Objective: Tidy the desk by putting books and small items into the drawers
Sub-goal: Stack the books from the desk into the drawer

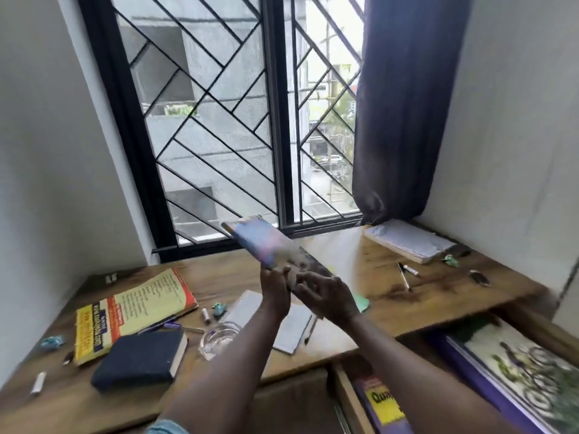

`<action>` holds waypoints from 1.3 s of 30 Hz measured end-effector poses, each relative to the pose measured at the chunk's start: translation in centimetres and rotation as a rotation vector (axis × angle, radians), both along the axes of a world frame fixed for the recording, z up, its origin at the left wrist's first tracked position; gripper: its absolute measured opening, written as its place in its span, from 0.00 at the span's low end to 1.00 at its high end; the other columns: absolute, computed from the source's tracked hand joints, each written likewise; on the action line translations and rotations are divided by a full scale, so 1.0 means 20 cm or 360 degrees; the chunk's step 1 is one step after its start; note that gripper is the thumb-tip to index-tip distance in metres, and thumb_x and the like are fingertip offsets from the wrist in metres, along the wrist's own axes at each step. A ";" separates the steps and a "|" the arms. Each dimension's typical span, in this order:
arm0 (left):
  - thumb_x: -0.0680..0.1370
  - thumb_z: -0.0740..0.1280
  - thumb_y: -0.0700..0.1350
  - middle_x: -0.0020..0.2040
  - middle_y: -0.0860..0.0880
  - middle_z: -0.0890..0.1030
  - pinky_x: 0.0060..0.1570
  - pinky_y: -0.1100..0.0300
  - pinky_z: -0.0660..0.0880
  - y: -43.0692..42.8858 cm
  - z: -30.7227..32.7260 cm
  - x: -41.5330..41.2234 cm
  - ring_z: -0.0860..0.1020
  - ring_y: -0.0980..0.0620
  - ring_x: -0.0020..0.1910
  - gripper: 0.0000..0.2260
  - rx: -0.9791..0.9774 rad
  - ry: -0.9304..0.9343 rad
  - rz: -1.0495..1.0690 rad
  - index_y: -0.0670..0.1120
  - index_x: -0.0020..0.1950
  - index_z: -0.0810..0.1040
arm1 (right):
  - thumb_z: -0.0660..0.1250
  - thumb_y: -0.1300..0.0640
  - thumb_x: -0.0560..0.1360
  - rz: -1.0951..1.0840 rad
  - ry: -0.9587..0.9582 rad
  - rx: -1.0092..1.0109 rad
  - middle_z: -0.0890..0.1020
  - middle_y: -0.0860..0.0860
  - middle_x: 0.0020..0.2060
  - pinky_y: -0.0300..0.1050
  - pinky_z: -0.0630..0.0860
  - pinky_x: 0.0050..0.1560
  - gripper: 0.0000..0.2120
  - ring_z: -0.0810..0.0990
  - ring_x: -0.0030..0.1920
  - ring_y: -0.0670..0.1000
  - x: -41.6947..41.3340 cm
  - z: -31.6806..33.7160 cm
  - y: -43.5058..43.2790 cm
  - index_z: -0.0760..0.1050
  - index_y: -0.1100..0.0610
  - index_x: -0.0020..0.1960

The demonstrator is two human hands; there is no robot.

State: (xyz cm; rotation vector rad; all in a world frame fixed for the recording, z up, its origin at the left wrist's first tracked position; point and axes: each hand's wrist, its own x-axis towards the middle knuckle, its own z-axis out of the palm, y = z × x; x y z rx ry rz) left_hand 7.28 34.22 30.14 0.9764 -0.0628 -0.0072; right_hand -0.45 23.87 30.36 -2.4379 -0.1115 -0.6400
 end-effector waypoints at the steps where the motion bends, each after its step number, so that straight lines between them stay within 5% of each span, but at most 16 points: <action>1: 0.69 0.57 0.25 0.40 0.43 0.77 0.37 0.60 0.77 0.01 -0.01 -0.08 0.75 0.46 0.37 0.16 -0.0029 0.0028 0.0000 0.40 0.50 0.73 | 0.64 0.44 0.72 0.0053 0.0163 0.0220 0.84 0.51 0.53 0.45 0.76 0.52 0.17 0.82 0.54 0.51 -0.07 -0.02 -0.02 0.80 0.50 0.56; 4: 0.71 0.54 0.25 0.39 0.44 0.80 0.35 0.61 0.80 -0.04 0.03 -0.35 0.79 0.46 0.36 0.16 -0.0104 0.0129 -0.0185 0.39 0.47 0.76 | 0.67 0.53 0.76 -0.0032 0.0420 0.0465 0.80 0.53 0.60 0.41 0.71 0.58 0.16 0.78 0.61 0.51 -0.29 -0.02 -0.15 0.77 0.57 0.62; 9: 0.70 0.61 0.32 0.41 0.41 0.79 0.39 0.56 0.80 -0.16 0.01 -0.69 0.79 0.44 0.37 0.09 0.0058 0.0282 -0.0524 0.39 0.47 0.77 | 0.70 0.49 0.72 -0.0240 0.0609 0.0777 0.80 0.54 0.58 0.45 0.75 0.58 0.23 0.79 0.58 0.55 -0.56 -0.09 -0.44 0.73 0.56 0.65; 11: 0.72 0.61 0.33 0.36 0.42 0.80 0.33 0.57 0.80 -0.24 -0.01 -0.82 0.80 0.45 0.31 0.07 0.0184 0.0365 -0.0643 0.39 0.46 0.77 | 0.73 0.51 0.71 -0.0246 0.0679 0.1093 0.80 0.56 0.58 0.46 0.77 0.57 0.26 0.80 0.56 0.55 -0.68 -0.13 -0.56 0.71 0.58 0.65; 14: 0.75 0.60 0.34 0.34 0.43 0.82 0.32 0.57 0.81 -0.39 -0.06 -0.95 0.82 0.46 0.30 0.08 0.0277 0.0455 -0.0791 0.40 0.47 0.77 | 0.71 0.59 0.72 -0.0212 0.0768 0.1435 0.81 0.55 0.50 0.34 0.79 0.42 0.19 0.83 0.44 0.48 -0.87 -0.18 -0.76 0.72 0.60 0.61; 17: 0.76 0.59 0.33 0.34 0.44 0.83 0.33 0.58 0.81 -0.60 -0.14 -1.04 0.82 0.47 0.30 0.09 0.0378 0.0517 -0.0913 0.41 0.48 0.77 | 0.68 0.64 0.73 -0.0220 0.0819 0.1650 0.83 0.55 0.44 0.38 0.79 0.39 0.14 0.83 0.36 0.47 -1.04 -0.31 -1.05 0.75 0.66 0.59; 20: 0.75 0.59 0.33 0.32 0.44 0.83 0.31 0.59 0.81 -0.87 -0.23 -1.14 0.82 0.48 0.28 0.10 0.0445 0.0575 -0.1066 0.40 0.44 0.80 | 0.68 0.65 0.73 -0.0356 0.0875 0.1492 0.82 0.63 0.52 0.52 0.77 0.53 0.11 0.80 0.46 0.55 -1.19 -0.42 -1.33 0.77 0.64 0.55; 24: 0.73 0.62 0.35 0.38 0.42 0.82 0.32 0.60 0.80 -1.29 -0.40 -1.26 0.82 0.49 0.31 0.09 0.0450 0.0634 -0.1060 0.39 0.50 0.79 | 0.68 0.68 0.73 -0.0639 0.0867 0.1323 0.79 0.62 0.53 0.47 0.73 0.50 0.15 0.77 0.51 0.56 -1.33 -0.49 -1.73 0.74 0.67 0.59; 28: 0.68 0.68 0.42 0.51 0.35 0.79 0.45 0.54 0.80 -1.60 -0.71 -1.31 0.80 0.47 0.39 0.17 0.0664 0.0739 -0.0910 0.38 0.55 0.75 | 0.71 0.65 0.72 -0.0857 0.0962 0.0983 0.79 0.62 0.57 0.50 0.73 0.58 0.19 0.78 0.57 0.61 -1.39 -0.58 -2.03 0.74 0.67 0.62; 30: 0.72 0.68 0.39 0.55 0.34 0.78 0.50 0.52 0.77 -1.71 -0.82 -1.33 0.79 0.48 0.40 0.08 0.0683 0.0810 -0.0845 0.41 0.51 0.77 | 0.71 0.63 0.72 -0.0915 0.1039 0.0942 0.80 0.62 0.57 0.52 0.75 0.57 0.19 0.79 0.56 0.62 -1.40 -0.64 -2.11 0.74 0.65 0.62; 31: 0.75 0.67 0.37 0.50 0.38 0.81 0.46 0.55 0.78 -1.75 -0.82 -1.35 0.79 0.51 0.38 0.04 0.0684 0.0836 -0.0823 0.43 0.48 0.77 | 0.71 0.63 0.72 -0.0931 0.1068 0.0928 0.80 0.62 0.56 0.52 0.76 0.55 0.18 0.79 0.55 0.62 -1.40 -0.66 -2.15 0.75 0.64 0.61; 35: 0.76 0.61 0.29 0.25 0.52 0.81 0.25 0.66 0.76 -1.87 -0.90 -1.32 0.79 0.58 0.23 0.10 0.0741 0.0933 -0.0775 0.42 0.43 0.77 | 0.71 0.62 0.72 -0.0972 0.1150 0.0714 0.81 0.63 0.53 0.47 0.72 0.47 0.15 0.79 0.54 0.62 -1.31 -0.69 -2.23 0.77 0.67 0.57; 39: 0.75 0.63 0.30 0.39 0.45 0.78 0.28 0.64 0.72 -2.01 -0.96 -1.19 0.74 0.54 0.31 0.10 0.1065 0.0926 -0.0706 0.40 0.54 0.73 | 0.67 0.61 0.74 -0.1010 0.1221 0.0519 0.80 0.66 0.55 0.51 0.74 0.53 0.15 0.78 0.57 0.64 -1.14 -0.73 -2.32 0.76 0.69 0.57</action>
